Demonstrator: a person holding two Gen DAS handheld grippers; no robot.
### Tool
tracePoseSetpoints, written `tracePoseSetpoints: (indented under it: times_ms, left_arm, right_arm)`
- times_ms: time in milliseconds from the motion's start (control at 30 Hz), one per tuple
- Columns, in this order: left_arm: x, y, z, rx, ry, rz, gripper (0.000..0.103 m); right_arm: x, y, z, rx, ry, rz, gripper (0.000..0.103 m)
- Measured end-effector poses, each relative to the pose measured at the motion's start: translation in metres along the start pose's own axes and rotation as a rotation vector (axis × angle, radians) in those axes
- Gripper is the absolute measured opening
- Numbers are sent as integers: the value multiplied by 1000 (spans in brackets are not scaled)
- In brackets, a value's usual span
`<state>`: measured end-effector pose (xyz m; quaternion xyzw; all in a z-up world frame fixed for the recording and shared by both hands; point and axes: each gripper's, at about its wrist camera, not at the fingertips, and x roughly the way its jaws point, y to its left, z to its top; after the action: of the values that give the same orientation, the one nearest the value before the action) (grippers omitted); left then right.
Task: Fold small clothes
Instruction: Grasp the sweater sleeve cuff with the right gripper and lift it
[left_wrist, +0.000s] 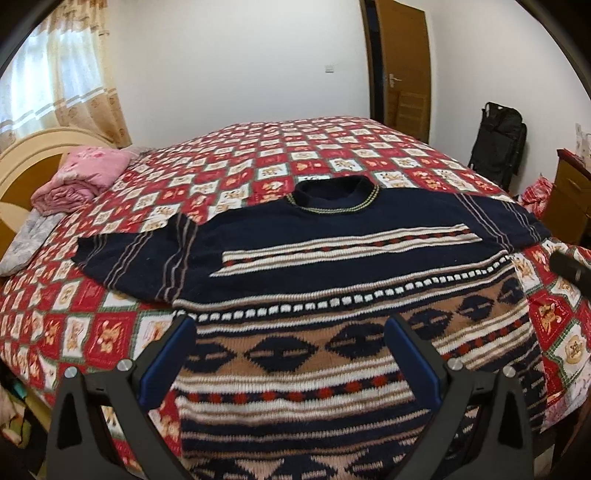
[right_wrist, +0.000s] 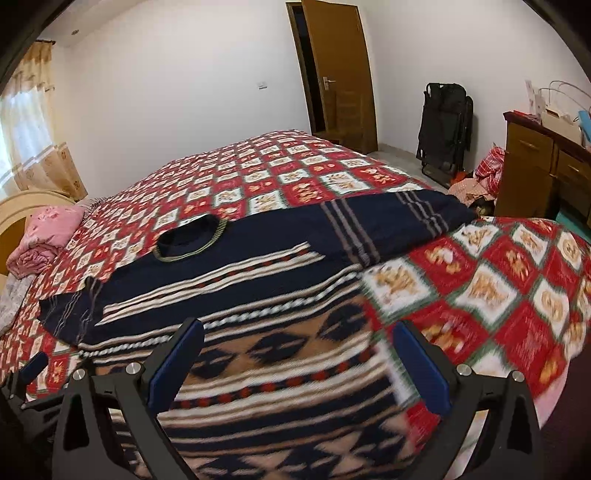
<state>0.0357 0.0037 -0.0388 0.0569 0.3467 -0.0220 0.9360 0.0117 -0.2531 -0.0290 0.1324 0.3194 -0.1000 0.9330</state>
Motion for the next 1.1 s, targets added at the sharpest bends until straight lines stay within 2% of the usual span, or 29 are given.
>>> tracePoseSetpoints:
  times_ms: [133,200,300,367,433,600,767,833,933,1100]
  left_arm:
    - [14,-2,11,16,12,-36,103]
    - [19,-4,16,25,7,-42,103]
    - [28,-11,23,66,-5,-33,103]
    - [37,-16,27,94,6,-26,103]
    - [45,-20,30,107,22,-26,103]
    - [65,-27,35,121,72,-33,103]
    - [75,-33,40,151,87,-11,103]
    - [81,-34,42,155,92,-4,103]
    - [93,-36,45,142,126,-7,103]
    - [105,-40,42,134,159,-12,103]
  right_arm:
    - [21,-71,27,156,15,-15,102]
    - [32,-113,47,228,4,-53,100]
    - [49,-162,73,324,12,-69,89]
    - [69,-203,91,425,29,-87,76]
    - [93,-226,105,450,62,-124,75]
    - [155,-265,120,574,137,-153,75]
    - [206,-285,132,575,208,-276,75]
    - [217,-296,129,628,214,-267,75]
    - [226,-296,139,588,198,-295,75]
    - [250,-291,153,510,237,-314,74]
